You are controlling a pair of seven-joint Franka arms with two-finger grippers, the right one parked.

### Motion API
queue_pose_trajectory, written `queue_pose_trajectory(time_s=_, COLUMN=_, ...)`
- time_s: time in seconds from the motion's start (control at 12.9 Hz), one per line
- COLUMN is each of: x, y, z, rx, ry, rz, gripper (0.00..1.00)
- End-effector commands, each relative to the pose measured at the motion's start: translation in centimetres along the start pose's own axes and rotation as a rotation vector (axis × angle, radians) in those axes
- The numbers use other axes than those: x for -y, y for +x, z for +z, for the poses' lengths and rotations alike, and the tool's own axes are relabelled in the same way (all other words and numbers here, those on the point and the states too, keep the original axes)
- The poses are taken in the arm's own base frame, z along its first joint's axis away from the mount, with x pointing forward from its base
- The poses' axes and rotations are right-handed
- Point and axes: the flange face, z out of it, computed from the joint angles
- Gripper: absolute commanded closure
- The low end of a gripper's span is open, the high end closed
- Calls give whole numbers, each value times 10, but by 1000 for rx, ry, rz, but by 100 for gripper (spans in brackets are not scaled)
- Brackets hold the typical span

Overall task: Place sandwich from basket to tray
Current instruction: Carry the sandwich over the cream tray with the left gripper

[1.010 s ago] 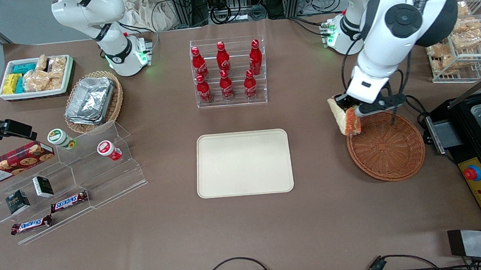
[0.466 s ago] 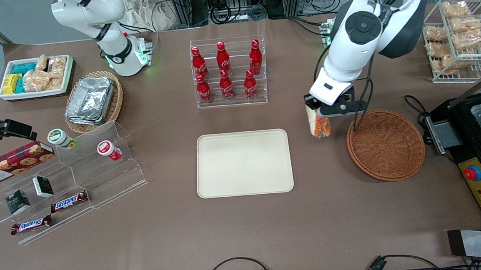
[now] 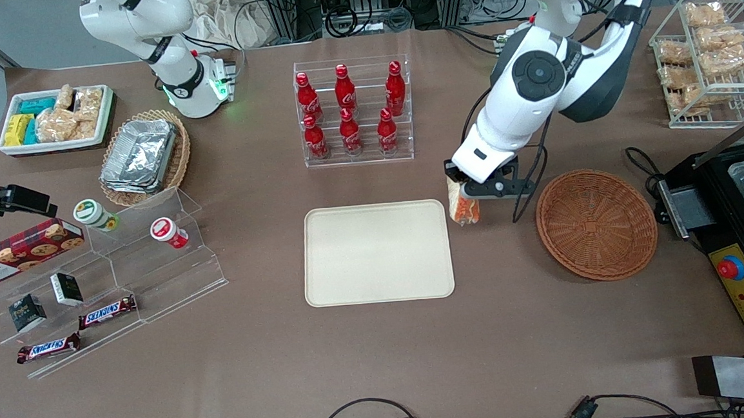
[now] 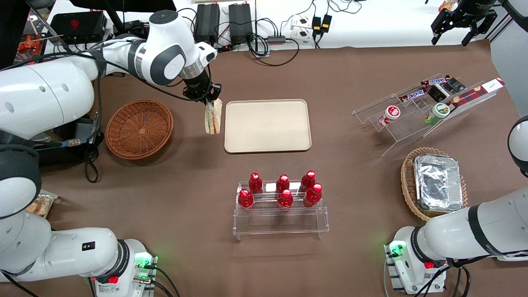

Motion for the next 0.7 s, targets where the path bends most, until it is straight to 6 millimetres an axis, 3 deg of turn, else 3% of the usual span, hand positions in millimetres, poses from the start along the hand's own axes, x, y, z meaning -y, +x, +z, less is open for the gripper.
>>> queue_pose_trajectory(time_s=0.0, x=-5, y=32, z=12, rx=6, ry=-13, rz=25, gripper=87)
queue_pose_trajectory(time_s=0.23, x=-11, y=47, z=32, rx=7, ry=-8, rz=54, gripper=87)
queue_pose_trajectory(time_s=0.39, x=-42, y=38, z=54, rx=12, ry=-12, rz=108, gripper=87)
queue_pose_trajectory(time_s=0.62, x=-52, y=42, z=82, rx=-13, ry=20, rz=65, gripper=87)
